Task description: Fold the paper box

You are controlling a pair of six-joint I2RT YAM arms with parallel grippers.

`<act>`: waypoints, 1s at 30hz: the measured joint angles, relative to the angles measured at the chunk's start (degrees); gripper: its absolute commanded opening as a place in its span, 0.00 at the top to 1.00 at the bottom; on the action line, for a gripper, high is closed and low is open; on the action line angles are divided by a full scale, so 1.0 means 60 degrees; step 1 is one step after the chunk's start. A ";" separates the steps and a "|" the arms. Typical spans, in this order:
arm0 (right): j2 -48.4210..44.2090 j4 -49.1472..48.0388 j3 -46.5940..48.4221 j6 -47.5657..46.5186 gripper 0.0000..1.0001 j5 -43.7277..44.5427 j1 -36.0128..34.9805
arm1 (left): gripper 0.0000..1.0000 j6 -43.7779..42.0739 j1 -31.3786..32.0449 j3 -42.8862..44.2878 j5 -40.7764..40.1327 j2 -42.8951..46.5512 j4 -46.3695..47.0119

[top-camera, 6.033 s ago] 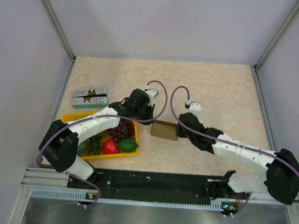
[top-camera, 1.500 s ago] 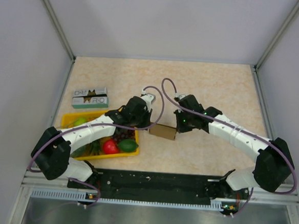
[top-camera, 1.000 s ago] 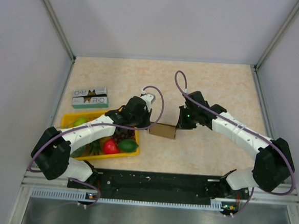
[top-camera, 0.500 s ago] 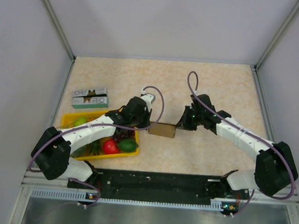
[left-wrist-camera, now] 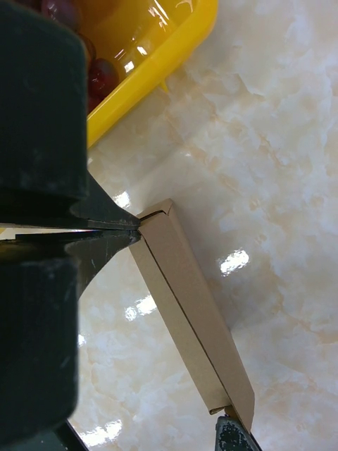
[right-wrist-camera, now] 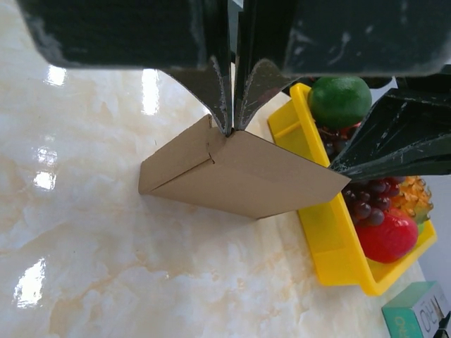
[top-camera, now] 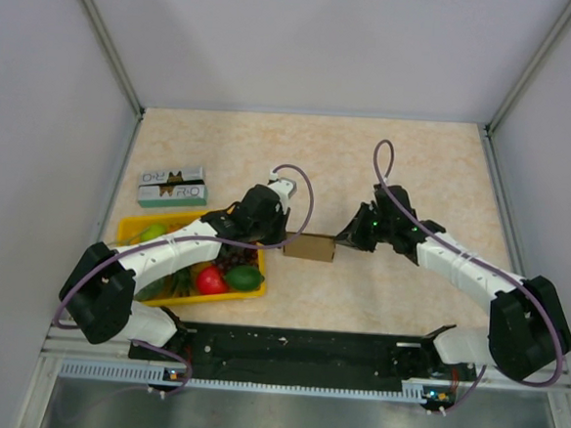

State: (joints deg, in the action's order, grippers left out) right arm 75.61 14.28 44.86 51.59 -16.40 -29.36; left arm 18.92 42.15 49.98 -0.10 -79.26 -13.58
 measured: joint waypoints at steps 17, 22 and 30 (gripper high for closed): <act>-0.0131 0.0430 0.0175 -0.0769 0.82 0.0015 0.0036 | 1.00 0.0007 0.0058 0.0000 0.0135 -0.0029 0.0022; -0.0342 0.1432 0.0696 -0.1938 0.70 0.0117 -0.0040 | 1.00 0.0015 0.0149 0.0000 0.0379 -0.0124 0.0193; -0.0098 0.2769 0.2178 -0.3537 0.67 0.0317 -0.0306 | 1.00 0.0051 0.0215 0.0000 0.0568 -0.0211 0.0364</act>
State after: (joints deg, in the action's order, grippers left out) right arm 75.02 30.89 57.93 30.37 -14.50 -31.20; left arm 19.22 43.44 49.98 3.31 -80.53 -11.40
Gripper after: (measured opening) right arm 0.331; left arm 0.007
